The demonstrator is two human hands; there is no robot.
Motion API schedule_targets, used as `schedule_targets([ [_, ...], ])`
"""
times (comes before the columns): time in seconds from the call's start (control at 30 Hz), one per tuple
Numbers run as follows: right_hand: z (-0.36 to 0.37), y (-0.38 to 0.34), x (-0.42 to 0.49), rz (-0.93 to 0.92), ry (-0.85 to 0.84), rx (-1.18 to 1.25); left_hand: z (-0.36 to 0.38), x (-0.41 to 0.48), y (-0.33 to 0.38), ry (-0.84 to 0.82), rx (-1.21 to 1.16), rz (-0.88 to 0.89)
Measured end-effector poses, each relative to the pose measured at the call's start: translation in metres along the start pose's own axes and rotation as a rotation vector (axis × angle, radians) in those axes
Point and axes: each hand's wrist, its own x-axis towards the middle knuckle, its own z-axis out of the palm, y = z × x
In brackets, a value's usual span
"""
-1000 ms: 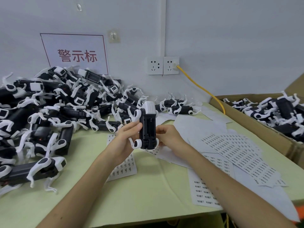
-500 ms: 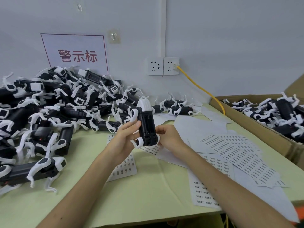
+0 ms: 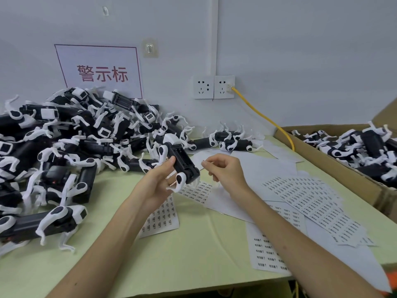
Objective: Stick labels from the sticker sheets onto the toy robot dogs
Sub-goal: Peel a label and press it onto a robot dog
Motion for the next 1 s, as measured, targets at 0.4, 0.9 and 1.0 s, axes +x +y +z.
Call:
schedule_targets([
  [0.4,0.001,-0.012,-0.006,-0.013,-0.241,0.192,-0.009,0.009,-0.001,0.25,-0.224,-0.082],
  [0.9,-0.006,-0.019,-0.005,0.248,-0.536,0.802,0.031,0.024,0.011,0.269,-0.342,0.026],
  [1.0,-0.005,-0.021,-0.006,0.246,-0.525,0.827,0.046,0.033,0.004,0.25,-0.365,0.032],
])
